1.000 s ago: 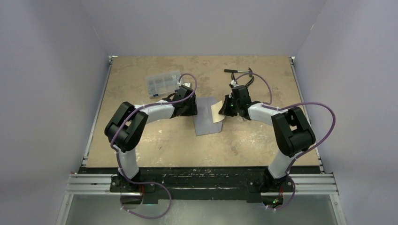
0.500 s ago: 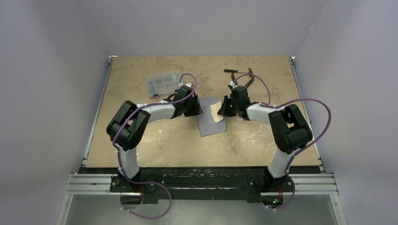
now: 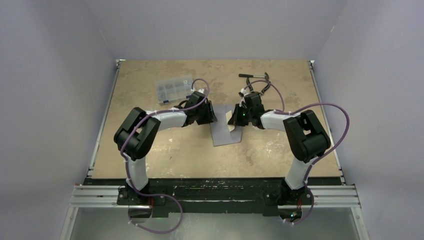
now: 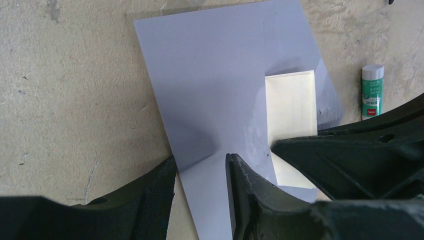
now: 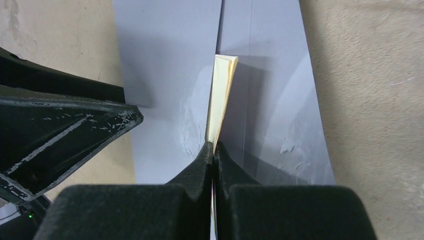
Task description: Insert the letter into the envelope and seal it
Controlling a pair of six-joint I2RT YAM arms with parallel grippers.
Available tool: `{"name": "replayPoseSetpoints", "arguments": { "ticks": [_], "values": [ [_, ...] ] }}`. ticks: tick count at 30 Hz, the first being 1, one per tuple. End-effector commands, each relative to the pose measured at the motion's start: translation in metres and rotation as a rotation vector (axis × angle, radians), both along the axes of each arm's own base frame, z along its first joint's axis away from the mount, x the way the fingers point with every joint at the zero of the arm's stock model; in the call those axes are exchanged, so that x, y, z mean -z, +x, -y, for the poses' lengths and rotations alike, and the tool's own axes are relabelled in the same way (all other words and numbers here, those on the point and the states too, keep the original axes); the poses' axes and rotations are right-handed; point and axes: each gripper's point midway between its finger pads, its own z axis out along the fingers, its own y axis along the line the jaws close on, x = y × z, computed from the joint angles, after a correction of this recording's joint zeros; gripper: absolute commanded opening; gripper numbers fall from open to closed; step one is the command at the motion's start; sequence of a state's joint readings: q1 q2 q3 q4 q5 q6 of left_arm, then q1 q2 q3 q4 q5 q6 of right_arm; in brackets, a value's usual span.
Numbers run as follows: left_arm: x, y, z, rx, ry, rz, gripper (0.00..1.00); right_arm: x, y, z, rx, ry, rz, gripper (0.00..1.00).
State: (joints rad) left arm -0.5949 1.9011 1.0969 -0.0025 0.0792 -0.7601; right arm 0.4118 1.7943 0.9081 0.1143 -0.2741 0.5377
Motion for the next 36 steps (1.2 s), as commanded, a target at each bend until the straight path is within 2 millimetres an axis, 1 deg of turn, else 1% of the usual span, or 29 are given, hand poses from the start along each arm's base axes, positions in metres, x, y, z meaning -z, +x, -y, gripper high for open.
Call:
{"name": "replayPoseSetpoints", "arguments": {
  "ticks": [1,3,4,5,7,10,12,14,15,17,19,24,27,29,32,34,36],
  "values": [
    [0.049,-0.036,-0.021,0.008,0.102,-0.161,0.41,-0.012,-0.001,-0.021,-0.104,0.068,0.046,0.0],
    [0.049,-0.036,-0.023,0.006,0.112,-0.159,0.41,-0.016,-0.001,-0.019,-0.096,0.06,0.053,0.0],
    [0.049,-0.035,-0.024,0.003,0.117,-0.156,0.41,-0.018,-0.001,-0.018,-0.094,0.053,0.05,0.03],
    [0.049,-0.034,-0.025,0.001,0.121,-0.155,0.41,-0.02,-0.001,-0.016,-0.086,0.045,0.049,0.1],
    [0.049,-0.033,-0.027,-0.004,0.128,-0.153,0.41,-0.026,0.001,-0.01,-0.062,0.021,0.055,0.27],
    [0.049,-0.032,-0.032,-0.012,0.146,-0.149,0.41,-0.038,0.005,-0.002,-0.023,-0.01,0.079,0.57],
    [0.05,-0.031,-0.037,-0.022,0.162,-0.148,0.41,-0.047,0.007,0.004,0.01,-0.029,0.1,0.66],
    [0.048,-0.03,-0.041,-0.026,0.166,-0.146,0.41,-0.054,0.01,0.011,0.043,-0.058,0.113,0.69],
    [0.047,-0.03,-0.042,-0.03,0.164,-0.144,0.41,-0.054,0.008,0.015,0.05,-0.073,0.106,0.71],
    [0.045,-0.029,-0.043,-0.031,0.161,-0.141,0.41,-0.055,0.011,0.02,0.065,-0.1,0.12,0.71],
    [0.043,-0.03,-0.041,-0.022,0.15,-0.144,0.42,-0.052,0.014,0.023,0.078,-0.123,0.12,0.71],
    [0.039,-0.03,-0.042,-0.023,0.151,-0.139,0.48,-0.036,0.016,0.02,0.065,-0.132,0.084,0.6],
    [0.041,-0.032,-0.043,-0.02,0.153,-0.148,0.48,-0.027,0.017,0.02,0.065,-0.142,0.07,0.55],
    [0.044,-0.035,-0.041,-0.01,0.146,-0.157,0.48,-0.023,0.017,0.019,0.06,-0.143,0.064,0.54],
    [0.045,-0.037,-0.037,-0.002,0.127,-0.17,0.45,-0.016,0.017,0.019,0.059,-0.147,0.056,0.55],
    [0.048,-0.039,-0.036,0.001,0.119,-0.183,0.42,-0.009,0.016,0.019,0.062,-0.148,0.045,0.55],
    [0.051,-0.042,-0.032,0.009,0.099,-0.195,0.38,-0.006,0.016,0.015,0.055,-0.126,0.047,0.54]
  ]
}}
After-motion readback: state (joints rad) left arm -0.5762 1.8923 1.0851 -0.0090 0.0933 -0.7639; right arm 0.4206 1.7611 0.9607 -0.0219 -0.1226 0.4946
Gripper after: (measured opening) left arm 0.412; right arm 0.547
